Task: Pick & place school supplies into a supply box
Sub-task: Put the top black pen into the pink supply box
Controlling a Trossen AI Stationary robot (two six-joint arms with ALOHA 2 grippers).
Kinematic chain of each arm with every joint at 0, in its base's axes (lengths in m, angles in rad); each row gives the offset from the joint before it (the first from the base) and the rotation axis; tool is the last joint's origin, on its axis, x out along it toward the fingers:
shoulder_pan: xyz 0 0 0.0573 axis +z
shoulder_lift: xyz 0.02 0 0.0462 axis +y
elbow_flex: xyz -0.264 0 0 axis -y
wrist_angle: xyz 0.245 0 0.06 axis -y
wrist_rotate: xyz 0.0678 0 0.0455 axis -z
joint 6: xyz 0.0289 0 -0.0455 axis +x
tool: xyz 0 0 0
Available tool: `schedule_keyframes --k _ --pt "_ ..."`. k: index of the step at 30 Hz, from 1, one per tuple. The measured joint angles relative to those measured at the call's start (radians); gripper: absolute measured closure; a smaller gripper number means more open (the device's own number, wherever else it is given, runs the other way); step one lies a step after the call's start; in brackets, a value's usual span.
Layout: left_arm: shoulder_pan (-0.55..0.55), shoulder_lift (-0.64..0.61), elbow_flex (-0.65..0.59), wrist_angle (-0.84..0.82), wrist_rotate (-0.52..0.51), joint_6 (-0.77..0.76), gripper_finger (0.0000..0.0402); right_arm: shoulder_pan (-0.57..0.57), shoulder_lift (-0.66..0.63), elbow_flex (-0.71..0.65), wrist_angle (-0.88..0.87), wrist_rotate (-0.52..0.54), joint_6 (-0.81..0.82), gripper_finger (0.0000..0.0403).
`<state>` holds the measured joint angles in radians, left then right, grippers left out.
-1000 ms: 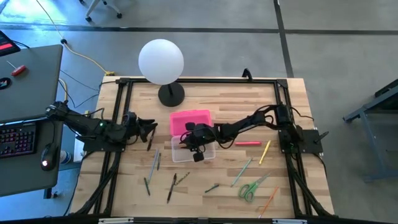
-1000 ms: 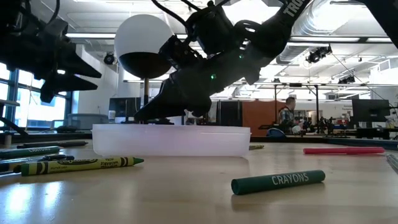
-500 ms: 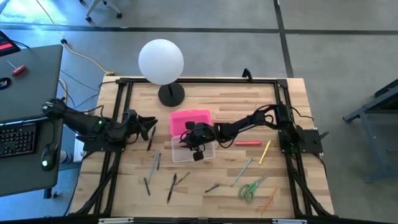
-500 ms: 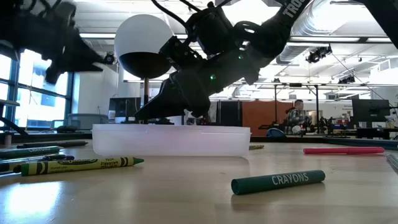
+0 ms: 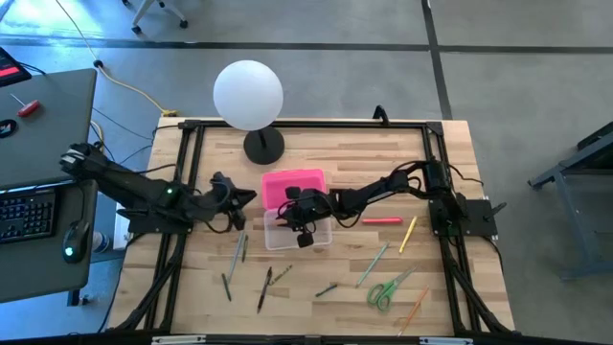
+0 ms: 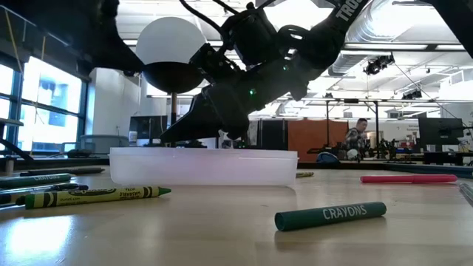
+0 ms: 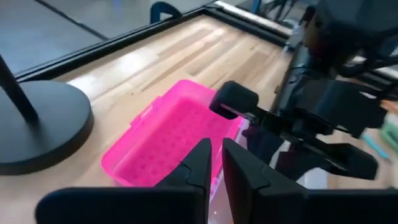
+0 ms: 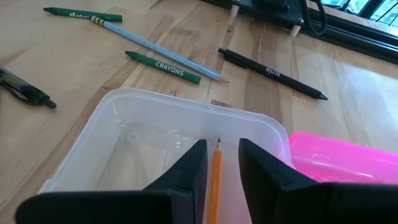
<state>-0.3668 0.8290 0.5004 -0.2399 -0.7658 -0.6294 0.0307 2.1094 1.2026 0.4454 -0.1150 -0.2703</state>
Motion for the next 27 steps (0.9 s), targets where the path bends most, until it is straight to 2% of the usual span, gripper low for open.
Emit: schedule_keyframes --k 5,12,17,21,23,27 --pt "0.000 0.072 0.062 -0.073 -0.014 0.043 0.0341 0.000 0.000 0.000 0.000 0.000 0.000 0.0331" --pt "0.000 0.086 0.127 -0.127 -0.071 0.050 0.0338 0.000 0.000 0.000 0.000 0.000 0.000 0.0331" --pt "0.000 0.085 0.138 -0.134 -0.220 0.028 0.0341 0.000 0.000 0.000 -0.001 0.000 0.000 0.0331" --pt "0.000 0.085 0.138 -0.200 -0.338 0.014 0.0350 0.000 0.000 0.000 -0.001 0.000 0.000 0.0331" --pt "0.000 0.089 0.138 -0.236 -0.338 -0.026 0.0354 0.000 0.000 0.000 -0.001 0.000 0.000 0.0331" --pt "0.000 0.123 0.138 -0.310 -0.271 -0.134 0.0360 0.000 0.000 0.000 -0.001 0.000 0.000 0.0331"
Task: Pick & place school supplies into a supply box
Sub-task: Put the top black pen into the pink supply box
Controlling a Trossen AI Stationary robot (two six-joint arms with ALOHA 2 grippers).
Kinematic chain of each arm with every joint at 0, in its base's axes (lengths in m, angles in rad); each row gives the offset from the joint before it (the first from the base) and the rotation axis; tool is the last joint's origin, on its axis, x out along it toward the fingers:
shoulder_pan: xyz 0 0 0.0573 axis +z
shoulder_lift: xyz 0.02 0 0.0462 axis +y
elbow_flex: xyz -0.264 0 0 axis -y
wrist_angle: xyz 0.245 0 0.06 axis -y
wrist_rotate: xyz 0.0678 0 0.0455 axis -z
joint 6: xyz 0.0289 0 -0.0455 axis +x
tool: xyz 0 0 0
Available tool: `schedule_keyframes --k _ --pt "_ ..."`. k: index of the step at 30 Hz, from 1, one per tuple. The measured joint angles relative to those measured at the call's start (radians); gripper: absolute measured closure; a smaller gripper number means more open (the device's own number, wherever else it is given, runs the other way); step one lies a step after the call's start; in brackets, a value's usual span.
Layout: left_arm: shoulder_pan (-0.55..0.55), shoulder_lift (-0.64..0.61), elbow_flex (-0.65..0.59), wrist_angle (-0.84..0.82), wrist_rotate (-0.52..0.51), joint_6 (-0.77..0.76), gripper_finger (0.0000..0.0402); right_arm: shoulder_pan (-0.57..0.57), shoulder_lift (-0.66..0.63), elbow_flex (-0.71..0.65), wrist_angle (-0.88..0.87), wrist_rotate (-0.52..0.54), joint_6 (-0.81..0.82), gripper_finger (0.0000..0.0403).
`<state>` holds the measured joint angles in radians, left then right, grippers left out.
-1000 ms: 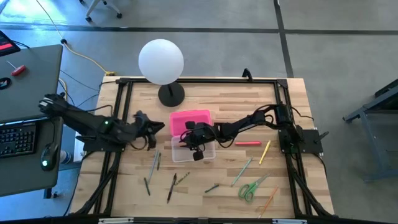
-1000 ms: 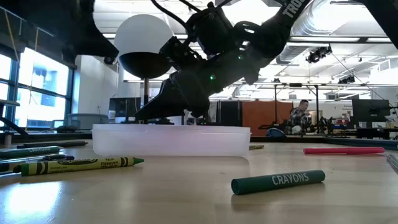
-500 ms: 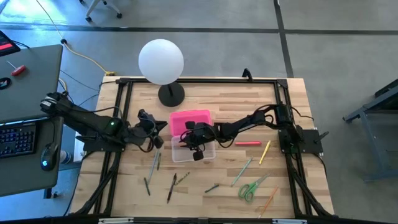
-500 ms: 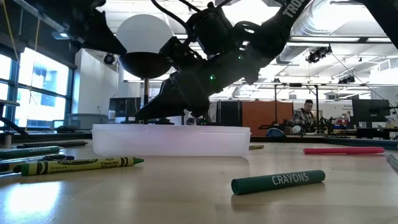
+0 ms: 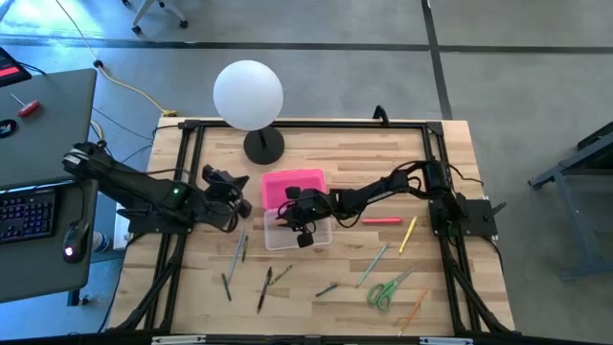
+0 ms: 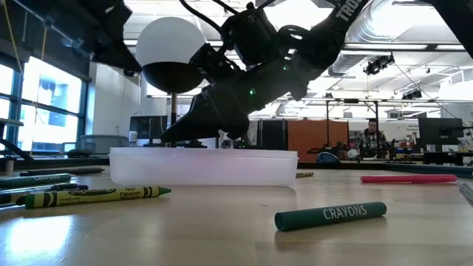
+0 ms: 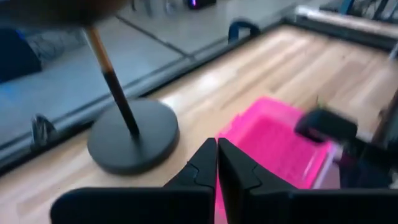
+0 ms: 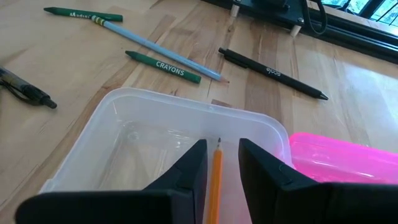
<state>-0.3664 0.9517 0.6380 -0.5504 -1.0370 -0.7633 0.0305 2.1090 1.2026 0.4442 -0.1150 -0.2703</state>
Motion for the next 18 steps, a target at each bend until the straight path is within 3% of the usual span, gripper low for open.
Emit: schedule_keyframes --k 6,12,18 --pt "0.000 0.059 0.000 -0.028 0.031 0.028 0.0355 0.000 0.000 0.000 -0.003 0.000 0.000 0.0331" --pt "0.000 0.088 0.000 -0.046 0.007 0.018 0.0306 0.000 -0.001 0.000 -0.021 0.000 0.002 0.0331" --pt "0.001 0.087 0.000 -0.058 -0.049 -0.194 0.0241 0.000 -0.001 0.000 -0.044 0.000 0.001 0.0331"
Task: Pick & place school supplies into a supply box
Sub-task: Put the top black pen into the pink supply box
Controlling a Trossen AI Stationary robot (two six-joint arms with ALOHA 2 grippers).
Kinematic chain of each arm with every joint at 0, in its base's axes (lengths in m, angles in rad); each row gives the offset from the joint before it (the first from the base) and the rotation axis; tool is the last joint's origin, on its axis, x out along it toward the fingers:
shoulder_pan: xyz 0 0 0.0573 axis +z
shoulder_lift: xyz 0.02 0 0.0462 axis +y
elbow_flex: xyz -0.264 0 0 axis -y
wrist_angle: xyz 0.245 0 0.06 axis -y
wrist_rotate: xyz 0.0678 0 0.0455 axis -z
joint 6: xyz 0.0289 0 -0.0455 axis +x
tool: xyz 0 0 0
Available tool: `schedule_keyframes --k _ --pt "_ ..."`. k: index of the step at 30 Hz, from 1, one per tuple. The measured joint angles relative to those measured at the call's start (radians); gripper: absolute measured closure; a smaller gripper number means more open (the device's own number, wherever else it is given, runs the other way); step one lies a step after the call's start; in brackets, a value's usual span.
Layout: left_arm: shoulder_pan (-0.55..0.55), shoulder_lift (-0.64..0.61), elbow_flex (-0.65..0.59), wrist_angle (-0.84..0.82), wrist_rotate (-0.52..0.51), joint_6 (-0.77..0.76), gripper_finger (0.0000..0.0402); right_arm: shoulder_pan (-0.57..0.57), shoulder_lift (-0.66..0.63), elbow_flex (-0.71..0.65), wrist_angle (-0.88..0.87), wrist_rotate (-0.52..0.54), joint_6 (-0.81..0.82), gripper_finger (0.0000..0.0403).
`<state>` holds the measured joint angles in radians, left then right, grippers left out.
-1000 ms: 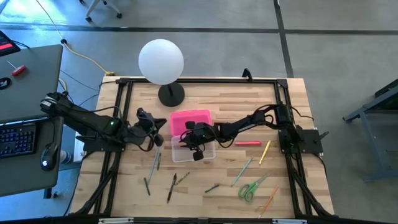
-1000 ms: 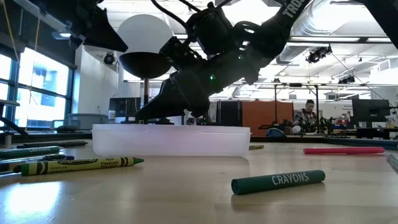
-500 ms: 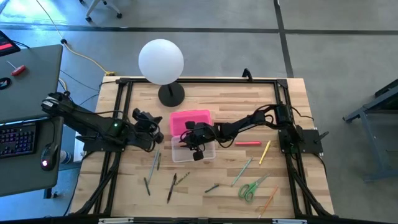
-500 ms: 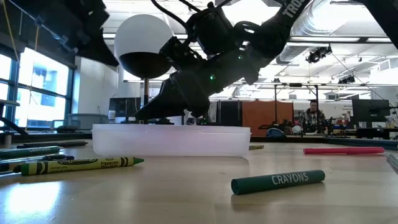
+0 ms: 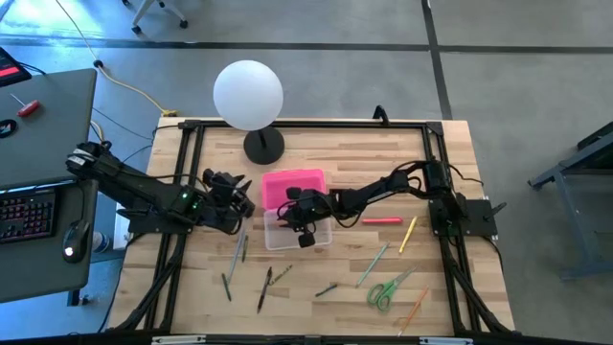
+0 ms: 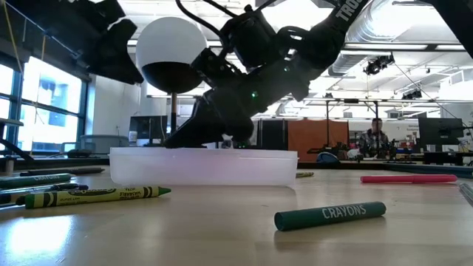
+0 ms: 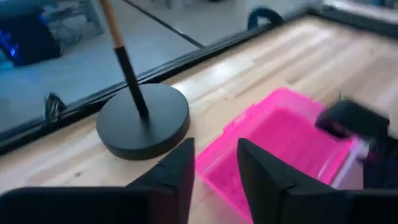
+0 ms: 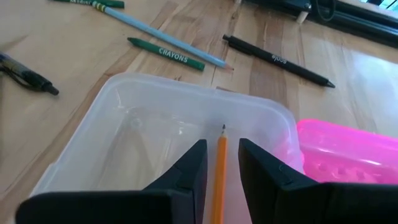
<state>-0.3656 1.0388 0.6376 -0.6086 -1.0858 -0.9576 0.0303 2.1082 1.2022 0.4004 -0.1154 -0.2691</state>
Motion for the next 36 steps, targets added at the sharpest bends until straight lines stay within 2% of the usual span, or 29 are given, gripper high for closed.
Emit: schedule_keyframes --k 4,7,11,20,30,36 --pt "0.000 0.000 0.000 -0.102 -0.003 -0.148 0.0221 0.000 0.000 0.000 -0.002 0.000 0.000 0.0331" --pt "0.000 0.000 -0.017 -0.188 0.001 -0.298 0.0223 0.000 0.000 0.000 -0.002 0.000 0.000 0.0331" --pt "0.000 0.024 -0.079 -0.196 0.051 -0.407 0.0233 0.000 0.000 0.000 -0.001 0.000 -0.001 0.0331" --pt "-0.001 0.114 -0.192 -0.019 0.162 -0.467 0.0245 0.000 0.000 0.000 -0.001 0.000 -0.001 0.0331" --pt "-0.001 0.276 -0.214 0.047 0.287 -0.599 0.0246 0.000 0.000 0.000 -0.001 0.000 -0.002 0.0331" --pt "-0.001 0.356 -0.214 0.122 0.288 -0.611 0.0246 0.000 0.000 0.000 -0.002 0.000 -0.004 0.0331"
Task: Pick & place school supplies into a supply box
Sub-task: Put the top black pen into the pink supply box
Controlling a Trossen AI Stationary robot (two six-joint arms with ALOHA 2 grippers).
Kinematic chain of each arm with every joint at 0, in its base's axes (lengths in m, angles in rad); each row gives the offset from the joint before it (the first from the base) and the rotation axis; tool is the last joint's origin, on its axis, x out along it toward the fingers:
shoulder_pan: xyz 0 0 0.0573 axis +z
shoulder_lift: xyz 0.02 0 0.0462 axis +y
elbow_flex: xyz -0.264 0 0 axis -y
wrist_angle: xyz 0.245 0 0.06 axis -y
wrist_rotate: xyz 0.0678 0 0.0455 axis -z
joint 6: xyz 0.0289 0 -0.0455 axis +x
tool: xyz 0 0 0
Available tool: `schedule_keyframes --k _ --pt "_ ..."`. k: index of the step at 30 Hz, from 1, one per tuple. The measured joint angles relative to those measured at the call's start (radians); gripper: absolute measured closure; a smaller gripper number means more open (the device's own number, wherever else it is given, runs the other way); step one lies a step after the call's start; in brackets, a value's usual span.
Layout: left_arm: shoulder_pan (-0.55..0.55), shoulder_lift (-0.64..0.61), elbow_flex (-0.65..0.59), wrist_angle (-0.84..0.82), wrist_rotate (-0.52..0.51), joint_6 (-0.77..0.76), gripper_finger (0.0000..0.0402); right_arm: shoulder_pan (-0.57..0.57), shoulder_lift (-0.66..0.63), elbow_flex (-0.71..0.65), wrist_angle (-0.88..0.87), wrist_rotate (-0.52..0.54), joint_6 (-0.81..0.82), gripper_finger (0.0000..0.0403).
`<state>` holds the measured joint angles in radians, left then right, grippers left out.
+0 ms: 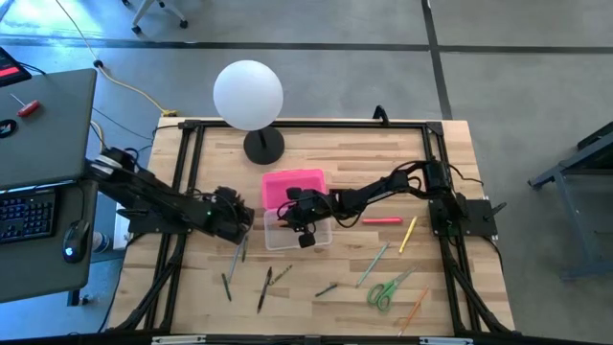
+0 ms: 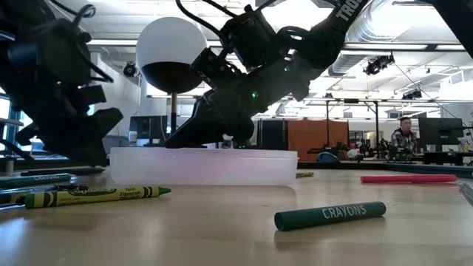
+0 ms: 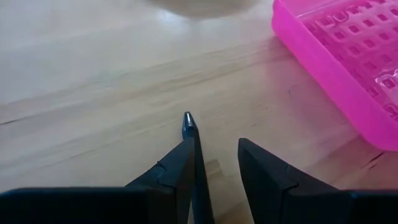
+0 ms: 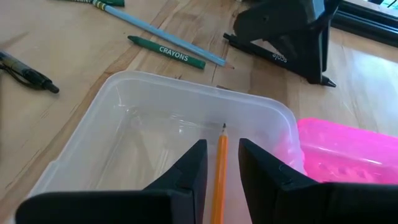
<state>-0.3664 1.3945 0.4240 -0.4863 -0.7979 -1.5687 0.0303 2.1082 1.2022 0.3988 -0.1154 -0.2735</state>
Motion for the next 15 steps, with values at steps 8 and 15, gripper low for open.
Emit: schedule_keyframes --k 8,15 --pt "0.000 0.039 0.000 0.028 0.008 -0.010 0.0246 0.000 0.000 0.000 -0.002 0.000 0.000 0.0331" --pt "0.000 0.037 0.000 0.021 -0.013 -0.009 0.0246 0.000 0.000 0.000 -0.002 0.000 -0.005 0.0331"
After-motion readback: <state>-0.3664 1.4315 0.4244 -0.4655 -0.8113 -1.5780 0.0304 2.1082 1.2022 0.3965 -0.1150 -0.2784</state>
